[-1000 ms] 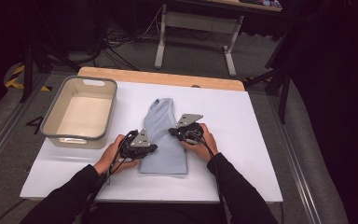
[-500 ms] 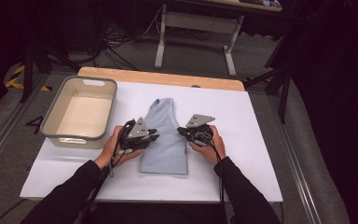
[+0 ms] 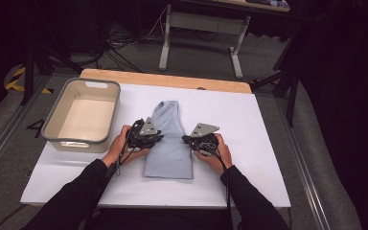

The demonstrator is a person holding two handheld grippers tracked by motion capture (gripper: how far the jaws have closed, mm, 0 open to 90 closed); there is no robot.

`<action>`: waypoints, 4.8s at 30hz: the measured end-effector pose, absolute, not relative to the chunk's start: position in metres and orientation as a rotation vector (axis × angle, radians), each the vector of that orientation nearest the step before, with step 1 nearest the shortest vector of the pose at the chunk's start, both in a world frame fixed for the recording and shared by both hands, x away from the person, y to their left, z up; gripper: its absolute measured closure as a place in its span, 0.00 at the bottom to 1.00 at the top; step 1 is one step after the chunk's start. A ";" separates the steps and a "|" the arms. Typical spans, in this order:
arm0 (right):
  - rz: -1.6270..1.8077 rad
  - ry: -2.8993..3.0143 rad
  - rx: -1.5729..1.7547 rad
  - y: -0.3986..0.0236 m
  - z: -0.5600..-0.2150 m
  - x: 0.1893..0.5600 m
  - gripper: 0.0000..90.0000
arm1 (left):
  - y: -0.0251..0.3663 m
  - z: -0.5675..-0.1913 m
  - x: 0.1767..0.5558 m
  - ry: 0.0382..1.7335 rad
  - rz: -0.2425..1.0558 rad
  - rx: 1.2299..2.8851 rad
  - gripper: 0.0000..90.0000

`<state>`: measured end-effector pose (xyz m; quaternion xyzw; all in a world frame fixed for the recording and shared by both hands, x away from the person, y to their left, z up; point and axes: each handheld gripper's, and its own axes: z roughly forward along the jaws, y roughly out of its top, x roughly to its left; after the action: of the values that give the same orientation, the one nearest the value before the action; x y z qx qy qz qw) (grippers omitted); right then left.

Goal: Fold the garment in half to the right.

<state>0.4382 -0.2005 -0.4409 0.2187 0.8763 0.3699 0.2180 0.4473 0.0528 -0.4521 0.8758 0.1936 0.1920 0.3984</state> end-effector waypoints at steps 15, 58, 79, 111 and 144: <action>1.006 2.373 0.668 -0.225 -0.449 0.431 1.00 | 0.054 -0.457 0.445 0.505 0.490 2.198 0.85; 1.152 2.373 0.583 -0.217 -0.438 0.390 1.00 | 0.075 -0.437 0.397 0.353 0.451 2.171 0.99; 1.064 2.497 0.528 -0.211 -0.454 0.374 1.00 | 0.076 -0.462 0.377 0.316 0.319 2.282 0.99; 1.158 2.381 0.579 -0.226 -0.442 0.376 1.00 | 0.074 -0.465 0.376 0.324 0.311 2.266 0.99; 1.075 2.442 0.603 -0.219 -0.456 0.376 1.00 | 0.071 -0.461 0.371 0.323 0.343 2.258 0.95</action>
<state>0.3759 -0.2193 -0.4565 0.2158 0.8744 0.3849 0.2018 0.3714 0.0709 -0.4608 0.8948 0.1282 0.1360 0.4056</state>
